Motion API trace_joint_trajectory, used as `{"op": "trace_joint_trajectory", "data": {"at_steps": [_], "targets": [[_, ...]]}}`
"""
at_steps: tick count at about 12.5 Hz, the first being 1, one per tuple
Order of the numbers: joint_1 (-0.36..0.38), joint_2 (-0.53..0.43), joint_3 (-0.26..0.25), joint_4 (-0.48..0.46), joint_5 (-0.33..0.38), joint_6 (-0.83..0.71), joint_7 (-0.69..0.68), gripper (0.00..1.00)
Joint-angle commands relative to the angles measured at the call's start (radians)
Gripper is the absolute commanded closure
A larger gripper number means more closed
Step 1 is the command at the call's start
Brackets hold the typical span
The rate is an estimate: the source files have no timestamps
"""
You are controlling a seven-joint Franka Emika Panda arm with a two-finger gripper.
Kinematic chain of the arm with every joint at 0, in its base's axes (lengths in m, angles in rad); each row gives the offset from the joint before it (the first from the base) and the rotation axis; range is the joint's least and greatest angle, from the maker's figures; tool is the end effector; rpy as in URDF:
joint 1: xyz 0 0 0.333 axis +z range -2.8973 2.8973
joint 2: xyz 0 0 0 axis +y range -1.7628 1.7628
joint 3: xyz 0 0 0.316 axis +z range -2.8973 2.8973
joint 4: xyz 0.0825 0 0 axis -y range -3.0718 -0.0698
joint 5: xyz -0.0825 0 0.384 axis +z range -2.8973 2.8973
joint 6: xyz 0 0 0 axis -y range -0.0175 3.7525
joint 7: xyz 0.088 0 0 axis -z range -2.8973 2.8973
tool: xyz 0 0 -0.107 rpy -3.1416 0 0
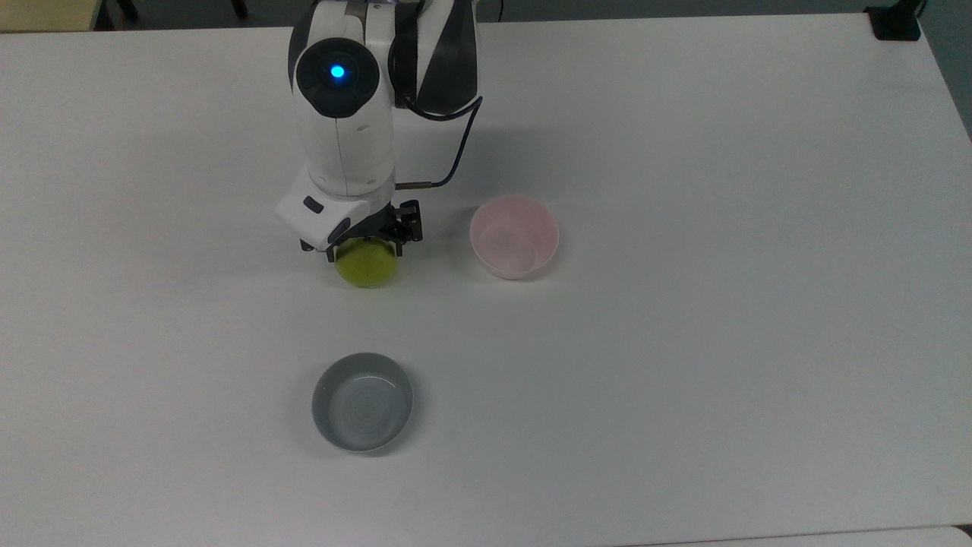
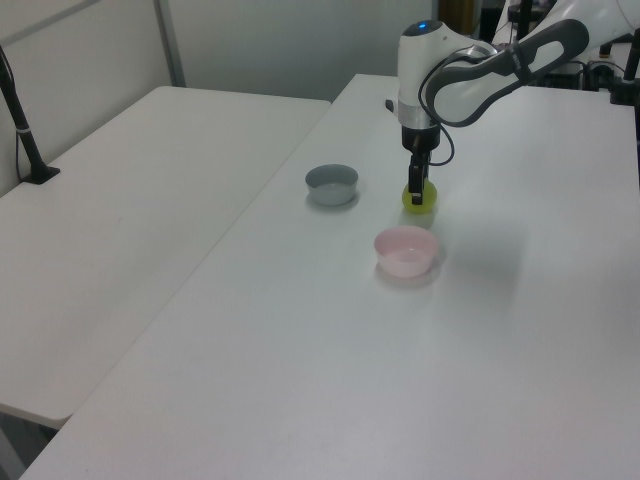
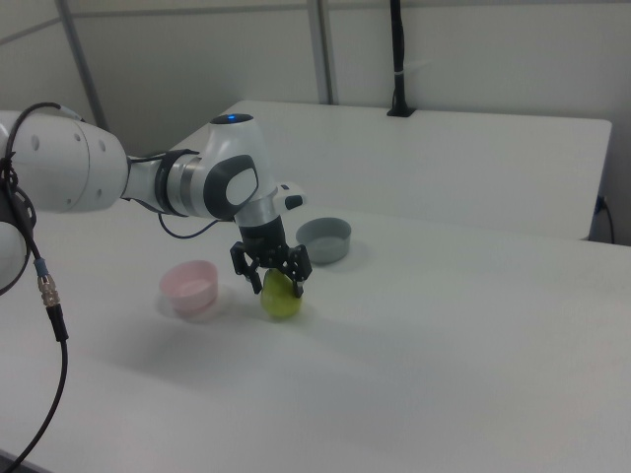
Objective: Pick up a pear from the bowl
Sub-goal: 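Lower the pear onto the table beside the pink bowl, then open the gripper to release the pear and raise it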
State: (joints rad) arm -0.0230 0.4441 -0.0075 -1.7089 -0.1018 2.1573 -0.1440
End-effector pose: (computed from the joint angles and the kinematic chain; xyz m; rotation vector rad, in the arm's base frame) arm 0.6645 -0.0239 0.3342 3.0423 0.2599 -0.0053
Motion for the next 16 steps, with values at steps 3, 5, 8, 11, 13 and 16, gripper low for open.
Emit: {"op": "trace_joint_trajectory", "data": {"at_steps": [3,5,8,11,13,16], "targets": [[0.005,-0.019,-0.003,-0.011,-0.001,0.021,0.011,0.0],[0.002,-0.056,-0.003,-0.008,0.001,0.001,0.011,0.0],[0.002,-0.117,-0.005,0.008,0.001,-0.094,0.011,0.0],[0.005,-0.206,-0.005,0.044,0.002,-0.24,0.012,0.0],[0.006,-0.264,-0.005,0.057,0.011,-0.327,0.014,0.0],[0.012,-0.335,-0.005,0.057,0.013,-0.405,0.102,0.0]]}}
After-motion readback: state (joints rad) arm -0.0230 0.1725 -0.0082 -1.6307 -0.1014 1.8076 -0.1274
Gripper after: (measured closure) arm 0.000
